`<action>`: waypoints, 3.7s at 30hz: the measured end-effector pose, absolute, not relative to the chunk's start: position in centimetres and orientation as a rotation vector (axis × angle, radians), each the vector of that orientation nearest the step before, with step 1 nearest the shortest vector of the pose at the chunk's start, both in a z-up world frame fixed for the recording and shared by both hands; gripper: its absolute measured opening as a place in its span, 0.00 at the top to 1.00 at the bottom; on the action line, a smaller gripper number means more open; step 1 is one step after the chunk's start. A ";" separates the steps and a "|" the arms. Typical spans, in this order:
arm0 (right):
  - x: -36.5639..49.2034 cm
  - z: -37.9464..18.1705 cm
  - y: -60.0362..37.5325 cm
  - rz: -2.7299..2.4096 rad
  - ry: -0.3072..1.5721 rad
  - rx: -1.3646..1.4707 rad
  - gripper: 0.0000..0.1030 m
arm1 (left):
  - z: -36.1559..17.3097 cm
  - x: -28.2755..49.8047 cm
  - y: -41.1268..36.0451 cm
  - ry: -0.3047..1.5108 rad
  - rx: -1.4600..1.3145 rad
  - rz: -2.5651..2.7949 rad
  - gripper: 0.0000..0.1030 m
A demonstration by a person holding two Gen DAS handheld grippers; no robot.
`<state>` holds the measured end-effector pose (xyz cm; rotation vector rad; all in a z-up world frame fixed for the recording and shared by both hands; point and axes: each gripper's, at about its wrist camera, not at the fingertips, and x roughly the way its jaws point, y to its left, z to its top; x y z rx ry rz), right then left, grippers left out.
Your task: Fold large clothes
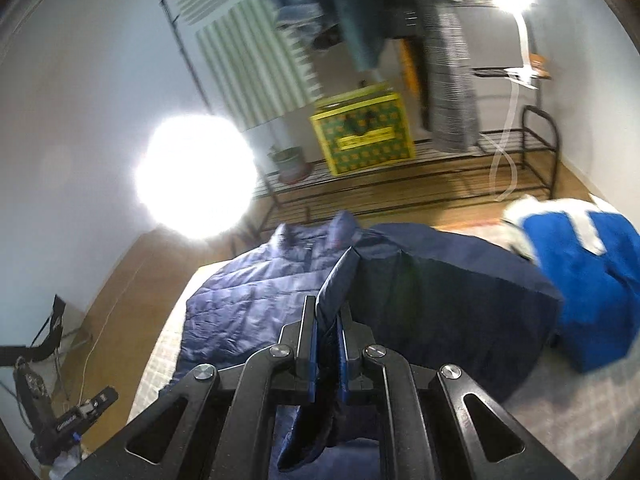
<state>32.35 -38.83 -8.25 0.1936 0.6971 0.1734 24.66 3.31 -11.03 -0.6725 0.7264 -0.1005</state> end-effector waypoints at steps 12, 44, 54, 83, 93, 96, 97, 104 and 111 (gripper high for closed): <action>41.0 -14.9 -24.3 0.293 0.811 0.012 0.95 | -10.2 22.9 8.6 0.619 -0.772 0.030 0.86; 49.0 -22.6 -22.2 0.392 0.894 0.214 0.40 | -11.5 24.3 4.0 0.803 -0.527 -0.041 0.86; 41.0 -15.2 -31.3 0.324 0.775 0.207 0.40 | -12.1 22.7 6.1 0.814 -0.568 -0.079 0.75; 5.4 -17.9 -55.8 0.170 0.797 0.334 0.34 | -23.8 8.0 13.1 1.038 -0.748 -0.160 0.48; -0.8 -14.4 -57.0 0.190 0.678 0.285 0.31 | -26.5 5.4 12.9 1.077 -0.813 -0.162 0.44; -0.8 -15.4 -56.8 0.198 0.715 0.288 0.31 | -27.5 6.1 11.9 1.116 -0.795 -0.163 0.44; -0.6 -16.2 -56.6 0.207 0.735 0.302 0.31 | -27.7 6.3 11.7 1.121 -0.794 -0.164 0.44; 1.7 -22.7 -54.1 0.230 0.918 0.331 0.31 | -29.4 7.3 11.2 1.154 -0.853 -0.175 0.44; 3.6 -27.5 -54.5 0.215 1.054 0.417 0.33 | -30.3 7.6 9.8 1.200 -0.798 -0.193 0.44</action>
